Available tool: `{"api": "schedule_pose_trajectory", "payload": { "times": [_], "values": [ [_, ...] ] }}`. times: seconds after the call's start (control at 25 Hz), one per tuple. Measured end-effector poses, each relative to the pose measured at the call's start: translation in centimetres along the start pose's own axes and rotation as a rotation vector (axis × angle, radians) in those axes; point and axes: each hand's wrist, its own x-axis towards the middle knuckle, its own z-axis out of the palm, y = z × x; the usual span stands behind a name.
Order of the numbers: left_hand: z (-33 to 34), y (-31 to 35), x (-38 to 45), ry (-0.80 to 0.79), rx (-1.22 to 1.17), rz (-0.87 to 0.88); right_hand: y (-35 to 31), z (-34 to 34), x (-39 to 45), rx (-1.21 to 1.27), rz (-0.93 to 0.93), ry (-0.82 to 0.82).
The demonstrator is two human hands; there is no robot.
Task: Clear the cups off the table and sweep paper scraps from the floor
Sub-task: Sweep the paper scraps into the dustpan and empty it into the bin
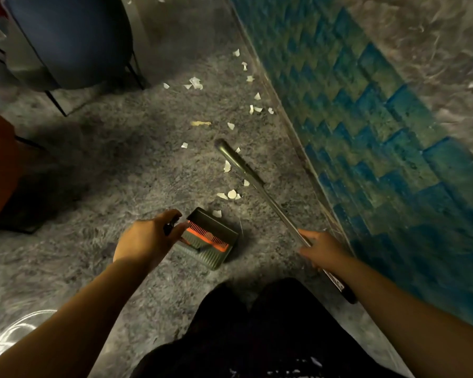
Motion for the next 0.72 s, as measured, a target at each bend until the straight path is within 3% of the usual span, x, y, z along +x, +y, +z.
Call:
{"api": "schedule_pose_trajectory", "payload": {
  "times": [0.44, 0.72],
  "values": [
    [-0.4, 3.0, 6.8, -0.006, 0.024, -0.086, -3.2, -7.5, 14.3, -0.153, -0.002, -0.095],
    [0.8, 6.4, 10.2, 0.018, 0.065, -0.174, -3.8, -11.2, 23.1, -0.283, 0.016, -0.265]
  ]
}}
